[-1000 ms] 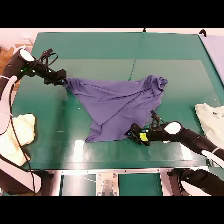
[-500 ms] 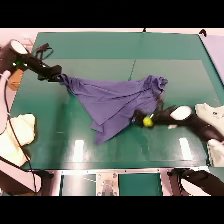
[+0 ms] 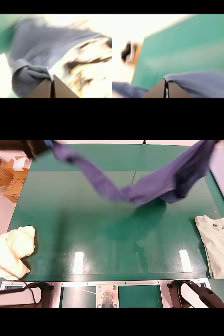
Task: Fold the shirts.
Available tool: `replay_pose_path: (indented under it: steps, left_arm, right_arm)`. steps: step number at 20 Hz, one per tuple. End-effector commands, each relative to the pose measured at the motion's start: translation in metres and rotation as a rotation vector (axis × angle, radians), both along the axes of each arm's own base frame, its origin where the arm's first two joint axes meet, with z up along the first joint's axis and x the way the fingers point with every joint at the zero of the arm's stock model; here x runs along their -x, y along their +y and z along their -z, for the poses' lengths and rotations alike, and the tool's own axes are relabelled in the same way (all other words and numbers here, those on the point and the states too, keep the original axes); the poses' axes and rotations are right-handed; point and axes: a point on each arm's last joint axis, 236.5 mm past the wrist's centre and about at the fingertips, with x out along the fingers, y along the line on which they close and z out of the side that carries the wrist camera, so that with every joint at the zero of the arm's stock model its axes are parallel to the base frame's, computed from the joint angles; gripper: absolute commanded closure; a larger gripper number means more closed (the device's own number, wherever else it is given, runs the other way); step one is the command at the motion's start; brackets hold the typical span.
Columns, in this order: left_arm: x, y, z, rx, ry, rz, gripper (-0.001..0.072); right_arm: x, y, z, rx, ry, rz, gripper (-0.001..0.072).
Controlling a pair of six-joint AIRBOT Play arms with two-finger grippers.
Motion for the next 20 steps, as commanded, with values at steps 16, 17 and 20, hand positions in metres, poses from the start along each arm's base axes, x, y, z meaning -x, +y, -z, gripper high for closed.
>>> replay_pose_path:
  steps: [16,17,20]
  left_arm:
    - [0.107,0.118,-0.221,-0.068,-0.653,-0.891,0.0690]
    - [0.113,0.121,-0.226,-0.098,-0.665,-0.928,0.0690]
    - [0.130,0.109,-0.229,-0.186,-0.727,-0.913,0.0690]
  right_arm:
    - [0.047,-0.005,-0.098,0.033,-0.210,0.002,0.0696]
    - [0.051,0.007,-0.106,0.028,-0.252,-0.051,0.0696]
    - [0.065,0.019,-0.137,0.067,-0.407,-0.083,0.0696]
